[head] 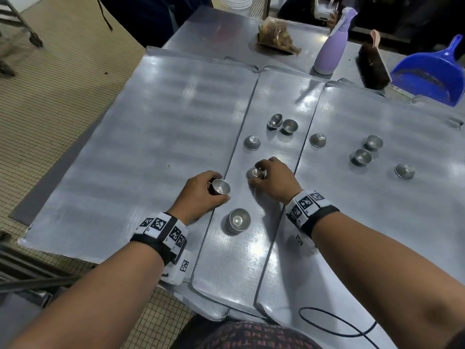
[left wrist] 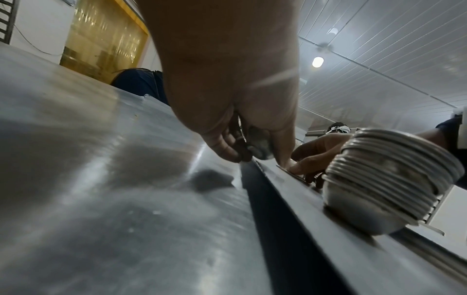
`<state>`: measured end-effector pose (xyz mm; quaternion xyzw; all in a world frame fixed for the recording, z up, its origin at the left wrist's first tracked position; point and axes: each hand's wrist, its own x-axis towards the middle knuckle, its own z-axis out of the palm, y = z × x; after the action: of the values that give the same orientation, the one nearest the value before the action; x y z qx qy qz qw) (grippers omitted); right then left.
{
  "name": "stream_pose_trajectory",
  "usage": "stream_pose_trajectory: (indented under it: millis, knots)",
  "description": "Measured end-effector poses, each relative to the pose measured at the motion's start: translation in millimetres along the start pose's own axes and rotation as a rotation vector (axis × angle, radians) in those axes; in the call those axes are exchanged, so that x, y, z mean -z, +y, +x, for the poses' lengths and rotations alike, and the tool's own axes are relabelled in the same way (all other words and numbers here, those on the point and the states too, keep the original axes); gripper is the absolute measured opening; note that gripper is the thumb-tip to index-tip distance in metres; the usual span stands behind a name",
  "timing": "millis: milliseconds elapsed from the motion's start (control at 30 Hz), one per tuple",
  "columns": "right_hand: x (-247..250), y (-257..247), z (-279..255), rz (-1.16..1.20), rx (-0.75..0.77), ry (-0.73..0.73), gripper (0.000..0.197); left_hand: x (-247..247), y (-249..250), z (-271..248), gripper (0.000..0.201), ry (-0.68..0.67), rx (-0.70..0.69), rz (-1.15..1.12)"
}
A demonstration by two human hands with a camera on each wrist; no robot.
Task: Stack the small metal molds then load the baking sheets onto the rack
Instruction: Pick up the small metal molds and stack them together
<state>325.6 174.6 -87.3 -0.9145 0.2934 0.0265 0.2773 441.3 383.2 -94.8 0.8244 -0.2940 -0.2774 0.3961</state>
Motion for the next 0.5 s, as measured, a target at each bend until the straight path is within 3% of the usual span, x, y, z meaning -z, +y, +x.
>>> stream_pose_trajectory:
  millis: [200, 367, 500]
  knots:
    - [0.7, 1.1, -1.9, 0.017, -0.018, 0.012, 0.034, 1.5, 6.9, -1.2, 0.051, -0.003, -0.04, 0.018]
    - [2.9, 1.5, -5.2, 0.027, -0.022, -0.005, 0.052, 0.5, 10.3, 0.9, 0.052, 0.025, -0.052, 0.005]
    - [3.8, 0.7, -10.2, 0.082, 0.013, 0.059, 0.038, -2.1, 5.5, 3.6, 0.042, 0.034, -0.002, -0.107]
